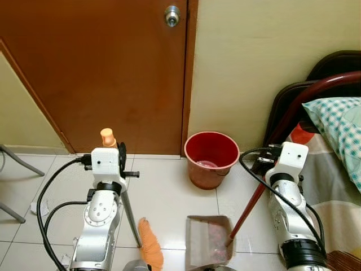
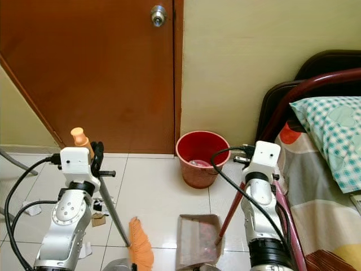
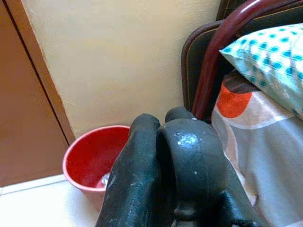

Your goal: Sweep floor

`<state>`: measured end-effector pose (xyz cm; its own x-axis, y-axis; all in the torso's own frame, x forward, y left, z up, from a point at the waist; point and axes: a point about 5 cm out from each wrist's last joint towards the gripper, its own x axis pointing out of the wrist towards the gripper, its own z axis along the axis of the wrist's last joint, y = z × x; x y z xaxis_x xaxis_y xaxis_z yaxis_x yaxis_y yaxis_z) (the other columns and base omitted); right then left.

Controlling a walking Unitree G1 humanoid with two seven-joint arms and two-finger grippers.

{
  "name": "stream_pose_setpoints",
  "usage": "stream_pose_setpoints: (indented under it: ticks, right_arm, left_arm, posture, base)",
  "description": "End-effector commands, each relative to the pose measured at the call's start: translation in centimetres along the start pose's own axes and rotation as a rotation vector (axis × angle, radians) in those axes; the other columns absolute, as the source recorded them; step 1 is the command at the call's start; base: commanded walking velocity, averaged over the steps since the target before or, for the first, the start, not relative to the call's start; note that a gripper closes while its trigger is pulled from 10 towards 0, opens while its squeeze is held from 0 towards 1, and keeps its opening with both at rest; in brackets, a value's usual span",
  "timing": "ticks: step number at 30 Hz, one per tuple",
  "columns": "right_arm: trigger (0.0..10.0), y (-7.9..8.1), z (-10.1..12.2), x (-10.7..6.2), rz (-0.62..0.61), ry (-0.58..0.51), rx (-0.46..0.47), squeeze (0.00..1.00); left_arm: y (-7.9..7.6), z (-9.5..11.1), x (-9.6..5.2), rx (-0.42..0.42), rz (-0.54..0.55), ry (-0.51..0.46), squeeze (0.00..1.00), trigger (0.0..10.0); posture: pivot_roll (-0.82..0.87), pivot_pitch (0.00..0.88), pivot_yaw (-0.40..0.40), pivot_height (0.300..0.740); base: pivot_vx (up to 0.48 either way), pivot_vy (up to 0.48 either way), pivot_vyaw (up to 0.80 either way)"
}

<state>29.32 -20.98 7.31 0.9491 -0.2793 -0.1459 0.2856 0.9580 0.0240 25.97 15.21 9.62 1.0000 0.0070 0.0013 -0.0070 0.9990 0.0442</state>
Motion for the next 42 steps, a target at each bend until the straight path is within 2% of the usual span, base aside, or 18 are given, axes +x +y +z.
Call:
stream_pose_setpoints:
  ticks: [1, 18, 30, 38, 42]
  right_arm:
    - [10.0, 0.2, 0.9, 0.3, 0.009, -0.034, 0.01, 0.0]
    - [10.0, 0.1, 0.9, 0.6, 0.022, -0.033, -0.004, 0.0]
    - [10.0, 0.4, 1.2, 1.0, 0.048, -0.04, -0.047, 0.0]
    - [10.0, 0.5, 1.2, 1.1, 0.049, -0.039, -0.028, 0.0]
    - [10.0, 0.6, 1.1, 1.2, 0.054, -0.035, -0.024, 0.0]
  left_arm:
    - [0.0, 0.1, 0.2, 0.006, 0.006, 0.001, 0.0, 10.0]
    - [0.0, 0.6, 0.9, 0.049, 0.037, -0.027, 0.0, 10.0]
    - [-0.4, 0.5, 0.9, 0.032, 0.035, -0.018, 0.0, 10.0]
    - [0.7, 1.1, 1.1, 0.105, 0.103, -0.05, 0.0, 10.0]
    - [0.8, 1.5, 1.4, 0.112, 0.105, -0.065, 0.0, 10.0]
  posture:
    - [0.1, 0.0, -0.008, 0.74]
    - [0.11, 0.001, -0.021, 0.74]
    - [0.11, 0.0, -0.037, 0.74]
    - [0.11, 0.001, -0.041, 0.74]
    - [0.11, 0.0, -0.042, 0.74]
  base:
    - [0.0, 0.0, 0.0]
    - [0.0, 0.0, 0.0]
    - [0.0, 0.0, 0.0]
    - [0.0, 0.0, 0.26]
    - [0.0, 0.0, 0.0]
